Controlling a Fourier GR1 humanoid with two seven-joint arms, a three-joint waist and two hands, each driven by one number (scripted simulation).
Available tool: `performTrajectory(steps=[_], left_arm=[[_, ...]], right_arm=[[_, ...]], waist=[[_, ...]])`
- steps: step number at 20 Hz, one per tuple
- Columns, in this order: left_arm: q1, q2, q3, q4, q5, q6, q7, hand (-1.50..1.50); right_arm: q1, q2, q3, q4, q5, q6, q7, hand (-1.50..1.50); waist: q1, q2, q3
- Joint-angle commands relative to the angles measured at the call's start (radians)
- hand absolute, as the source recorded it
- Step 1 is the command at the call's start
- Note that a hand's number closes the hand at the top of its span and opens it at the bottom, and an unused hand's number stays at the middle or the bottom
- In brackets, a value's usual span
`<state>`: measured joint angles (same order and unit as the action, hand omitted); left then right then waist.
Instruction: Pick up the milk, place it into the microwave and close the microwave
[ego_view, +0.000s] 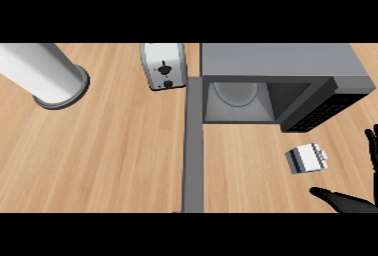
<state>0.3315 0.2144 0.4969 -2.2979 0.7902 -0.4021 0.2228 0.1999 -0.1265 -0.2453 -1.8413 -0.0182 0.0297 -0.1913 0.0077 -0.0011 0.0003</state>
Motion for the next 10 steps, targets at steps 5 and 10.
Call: performTrajectory(steps=[5, 10], left_arm=[[0.081, -0.01, 0.091, -0.011, 0.086, -0.096, 0.004, -1.5], [0.069, 0.004, 0.117, 0.011, 0.133, -0.094, 0.039, -1.5]], right_arm=[[-0.096, -0.023, -0.083, 0.398, 0.04, -0.017, -0.201, -1.5], [-0.105, -0.033, -0.105, 0.621, 0.07, -0.016, -0.357, -1.5]], waist=[[0.006, 0.001, 0.0], [0.001, 0.002, 0.001]])
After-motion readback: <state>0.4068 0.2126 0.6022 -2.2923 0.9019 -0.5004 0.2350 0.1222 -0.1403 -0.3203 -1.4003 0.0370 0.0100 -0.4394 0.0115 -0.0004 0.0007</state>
